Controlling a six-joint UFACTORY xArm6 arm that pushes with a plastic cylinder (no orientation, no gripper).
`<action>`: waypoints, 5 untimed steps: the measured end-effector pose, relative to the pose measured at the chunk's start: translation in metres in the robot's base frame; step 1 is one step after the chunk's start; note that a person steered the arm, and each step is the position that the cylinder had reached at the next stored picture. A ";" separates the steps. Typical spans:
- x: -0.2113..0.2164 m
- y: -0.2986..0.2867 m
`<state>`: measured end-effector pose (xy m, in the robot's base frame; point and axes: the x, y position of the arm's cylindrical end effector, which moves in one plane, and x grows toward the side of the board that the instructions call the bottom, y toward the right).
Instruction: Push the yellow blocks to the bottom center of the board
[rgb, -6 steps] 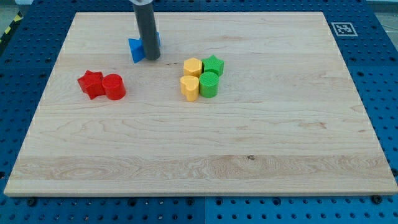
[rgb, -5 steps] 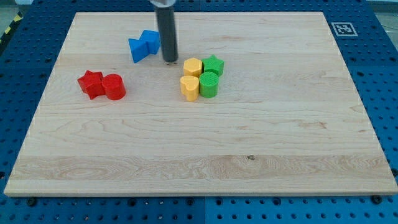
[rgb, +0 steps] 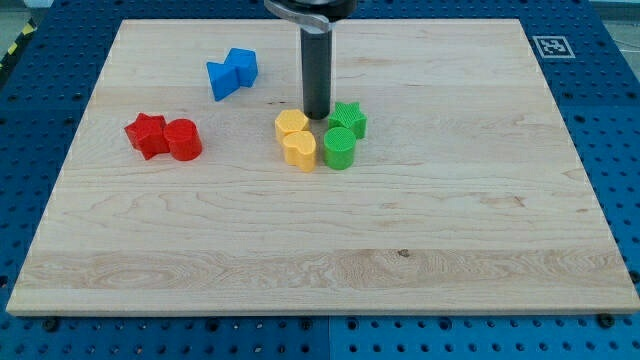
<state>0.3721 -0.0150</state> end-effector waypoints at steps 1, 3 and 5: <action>0.005 -0.029; 0.060 -0.015; 0.130 0.032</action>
